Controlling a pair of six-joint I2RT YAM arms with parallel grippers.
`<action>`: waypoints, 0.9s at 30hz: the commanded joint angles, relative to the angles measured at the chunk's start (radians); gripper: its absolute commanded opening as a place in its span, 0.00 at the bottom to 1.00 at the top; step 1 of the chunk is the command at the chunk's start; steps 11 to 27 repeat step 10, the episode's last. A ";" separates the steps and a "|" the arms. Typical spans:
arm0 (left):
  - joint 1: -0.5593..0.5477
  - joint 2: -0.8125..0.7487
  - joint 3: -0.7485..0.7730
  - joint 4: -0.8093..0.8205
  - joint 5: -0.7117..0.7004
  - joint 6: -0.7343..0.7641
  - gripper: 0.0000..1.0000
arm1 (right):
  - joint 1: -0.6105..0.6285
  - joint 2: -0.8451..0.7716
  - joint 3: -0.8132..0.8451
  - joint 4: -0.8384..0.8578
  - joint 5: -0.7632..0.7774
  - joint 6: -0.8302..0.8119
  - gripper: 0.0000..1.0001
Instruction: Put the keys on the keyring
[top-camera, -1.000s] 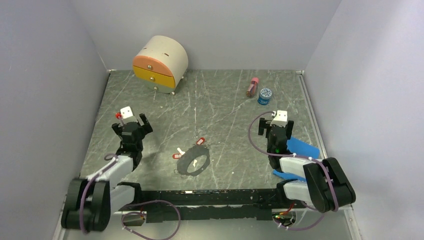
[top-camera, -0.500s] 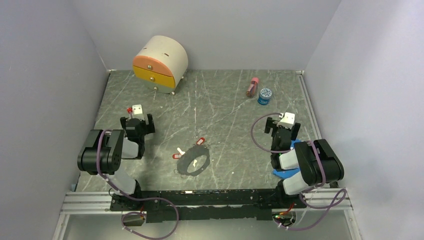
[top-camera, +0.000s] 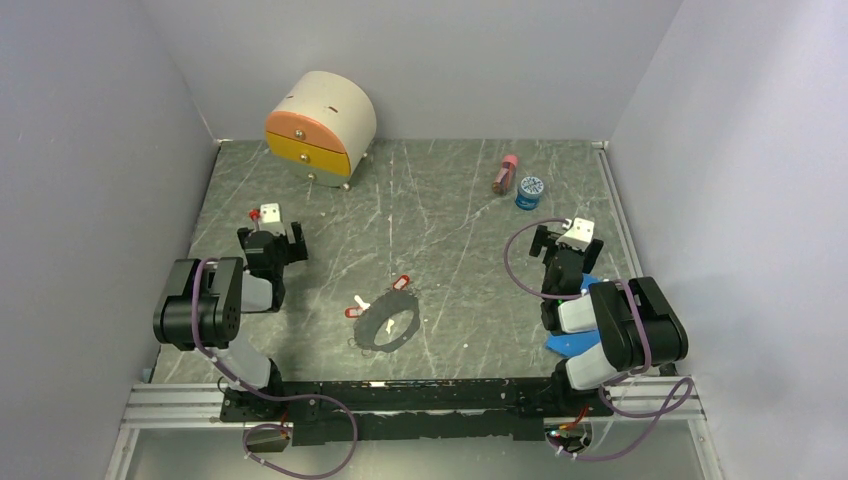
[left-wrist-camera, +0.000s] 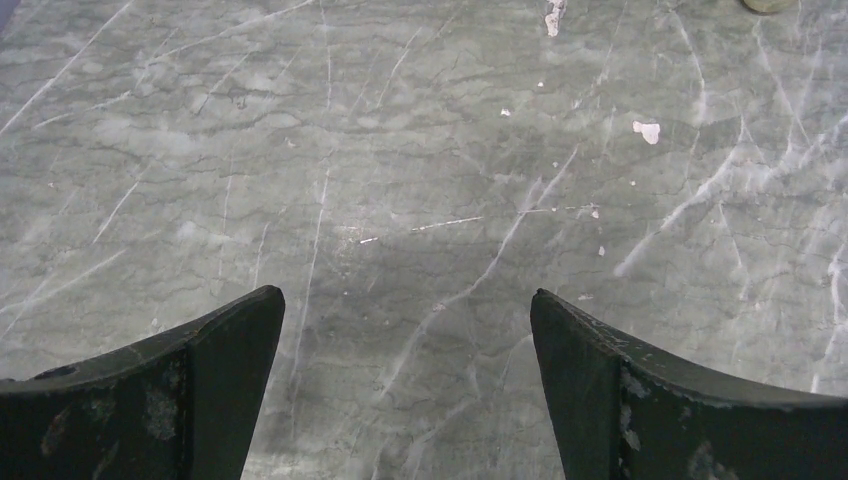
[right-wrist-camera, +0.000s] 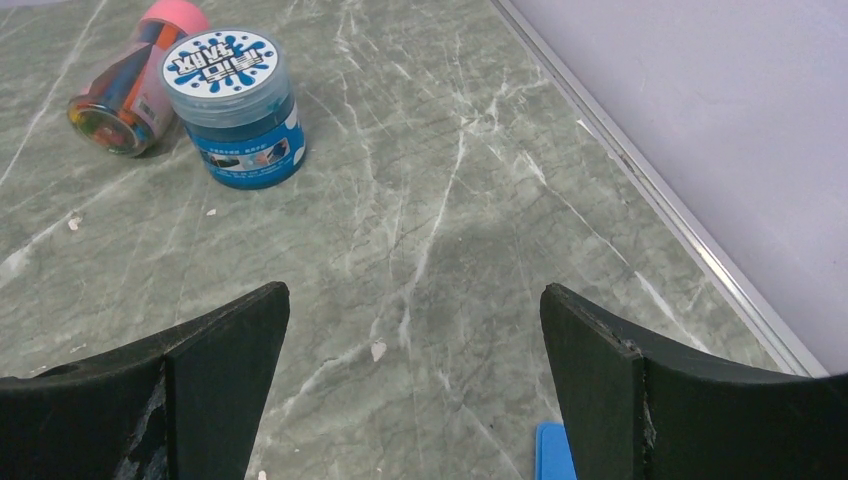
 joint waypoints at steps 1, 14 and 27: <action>0.003 -0.006 0.017 0.029 0.017 0.002 0.98 | -0.005 -0.004 0.017 0.024 0.020 0.020 0.99; 0.005 -0.006 0.016 0.031 0.019 0.002 0.98 | -0.005 -0.001 0.020 0.022 0.020 0.019 0.99; 0.005 -0.006 0.016 0.031 0.019 0.002 0.98 | -0.005 -0.001 0.020 0.022 0.020 0.019 0.99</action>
